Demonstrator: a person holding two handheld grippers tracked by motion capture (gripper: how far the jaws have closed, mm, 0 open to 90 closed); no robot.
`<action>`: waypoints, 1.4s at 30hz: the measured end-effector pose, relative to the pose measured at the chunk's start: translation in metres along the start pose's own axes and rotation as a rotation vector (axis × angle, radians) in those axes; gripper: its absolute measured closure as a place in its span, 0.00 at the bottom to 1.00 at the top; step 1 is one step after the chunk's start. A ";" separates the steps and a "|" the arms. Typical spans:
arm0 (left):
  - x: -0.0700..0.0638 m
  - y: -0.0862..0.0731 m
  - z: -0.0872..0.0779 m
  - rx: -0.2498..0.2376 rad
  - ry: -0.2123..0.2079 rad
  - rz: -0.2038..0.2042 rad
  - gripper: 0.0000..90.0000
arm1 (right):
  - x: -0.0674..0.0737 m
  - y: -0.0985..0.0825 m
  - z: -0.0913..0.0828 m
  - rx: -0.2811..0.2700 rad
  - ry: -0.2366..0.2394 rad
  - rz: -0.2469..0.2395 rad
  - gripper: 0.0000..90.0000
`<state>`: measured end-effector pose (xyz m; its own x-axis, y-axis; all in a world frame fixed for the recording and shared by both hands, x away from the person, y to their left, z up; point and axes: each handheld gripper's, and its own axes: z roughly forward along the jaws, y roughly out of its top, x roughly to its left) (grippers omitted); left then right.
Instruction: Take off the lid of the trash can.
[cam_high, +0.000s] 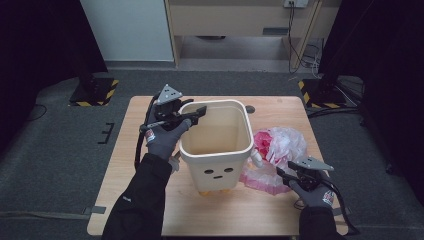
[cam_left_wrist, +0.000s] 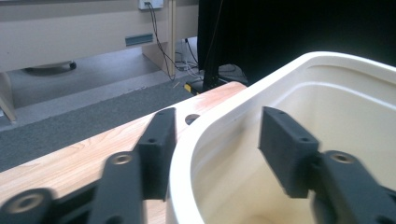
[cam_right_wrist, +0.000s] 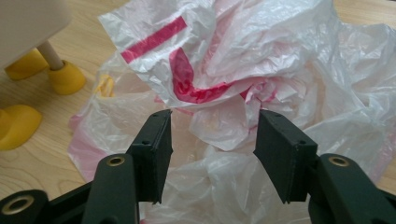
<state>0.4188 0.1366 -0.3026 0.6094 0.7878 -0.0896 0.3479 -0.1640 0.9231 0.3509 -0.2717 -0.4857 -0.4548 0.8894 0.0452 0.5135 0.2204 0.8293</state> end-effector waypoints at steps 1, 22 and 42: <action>-0.001 0.000 0.000 0.001 0.009 0.003 0.54 | -0.001 0.000 0.000 0.001 0.000 0.002 0.51; 0.004 0.039 -0.028 -0.065 -0.072 -0.089 0.61 | 0.001 0.001 0.001 -0.003 0.011 -0.005 0.50; 0.038 0.030 -0.116 -0.238 0.082 -0.048 0.61 | 0.002 0.000 0.002 0.000 0.006 -0.016 0.50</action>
<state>0.3698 0.2309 -0.2348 0.5330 0.8385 -0.1134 0.1913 0.0111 0.9815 0.3517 -0.2696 -0.4862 -0.4672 0.8835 0.0347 0.5062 0.2351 0.8297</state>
